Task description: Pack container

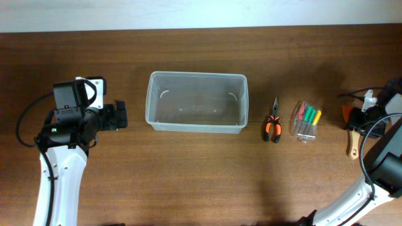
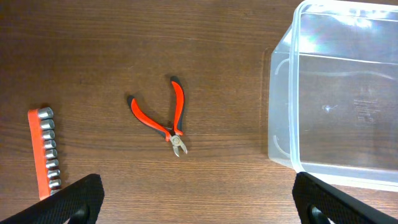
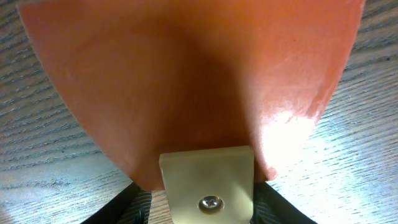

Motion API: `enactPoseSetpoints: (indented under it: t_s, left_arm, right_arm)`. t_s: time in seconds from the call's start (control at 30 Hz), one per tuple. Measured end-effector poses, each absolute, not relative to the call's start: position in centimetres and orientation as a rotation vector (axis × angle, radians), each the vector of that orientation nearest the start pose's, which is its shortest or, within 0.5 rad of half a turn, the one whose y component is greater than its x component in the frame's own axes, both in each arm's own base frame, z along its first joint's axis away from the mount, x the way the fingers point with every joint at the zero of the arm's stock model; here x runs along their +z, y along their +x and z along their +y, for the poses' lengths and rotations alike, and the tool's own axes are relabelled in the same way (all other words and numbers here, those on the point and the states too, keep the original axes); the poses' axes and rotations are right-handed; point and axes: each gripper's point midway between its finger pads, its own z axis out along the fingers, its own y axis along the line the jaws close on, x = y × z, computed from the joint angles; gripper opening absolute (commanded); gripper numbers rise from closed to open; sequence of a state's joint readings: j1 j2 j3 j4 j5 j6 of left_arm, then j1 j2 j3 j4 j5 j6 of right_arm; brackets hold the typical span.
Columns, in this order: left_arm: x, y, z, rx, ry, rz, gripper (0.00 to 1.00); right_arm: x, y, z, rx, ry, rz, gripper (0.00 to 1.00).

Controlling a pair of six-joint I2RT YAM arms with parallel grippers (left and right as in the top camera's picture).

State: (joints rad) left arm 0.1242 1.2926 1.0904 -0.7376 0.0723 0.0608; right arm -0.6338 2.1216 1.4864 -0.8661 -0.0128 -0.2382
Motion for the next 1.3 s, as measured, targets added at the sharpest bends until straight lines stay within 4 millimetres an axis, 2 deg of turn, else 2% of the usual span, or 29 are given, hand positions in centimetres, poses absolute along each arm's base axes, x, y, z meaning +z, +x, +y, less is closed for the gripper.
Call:
enactPoseSetpoints:
  t_s: [0.13,0.2,0.47,0.7,0.9,1.0,1.3]
  left_arm:
    - [17.88,34.33,3.03,-0.015,-0.050,2.507,0.99]
    - [17.88,34.33,3.03,-0.015,-0.050,2.507,0.99]
    - [17.88,34.33,3.03,-0.015,-0.050,2.507,0.99]
    - [17.88,34.33,3.03,-0.015,-0.050,2.507,0.99]
    - [17.88,34.33,3.03,-0.015,-0.050,2.506,0.99]
    - [17.88,34.33,3.03,-0.015,-0.050,2.507,0.99]
    - [17.88,34.33,3.03,-0.015,-0.050,2.507,0.99]
  right_arm:
    - [-0.39,33.01,-24.00,-0.027,0.631,3.007,0.53]
    - [-0.39,33.01,-24.00,-0.027,0.648,3.004,0.59]
    - [-0.39,32.99,-23.95,-0.022,0.730,2.986,0.61]
    - [-0.38,33.15,-23.97,-0.027,0.607,3.008,0.72]
    - [-0.36,33.42,-24.05,-0.031,0.505,3.015,0.71]
    - [-0.36,33.44,-24.04,-0.033,0.479,3.019,0.62]
    - [-0.38,33.40,-24.01,-0.031,0.470,3.022,0.63]
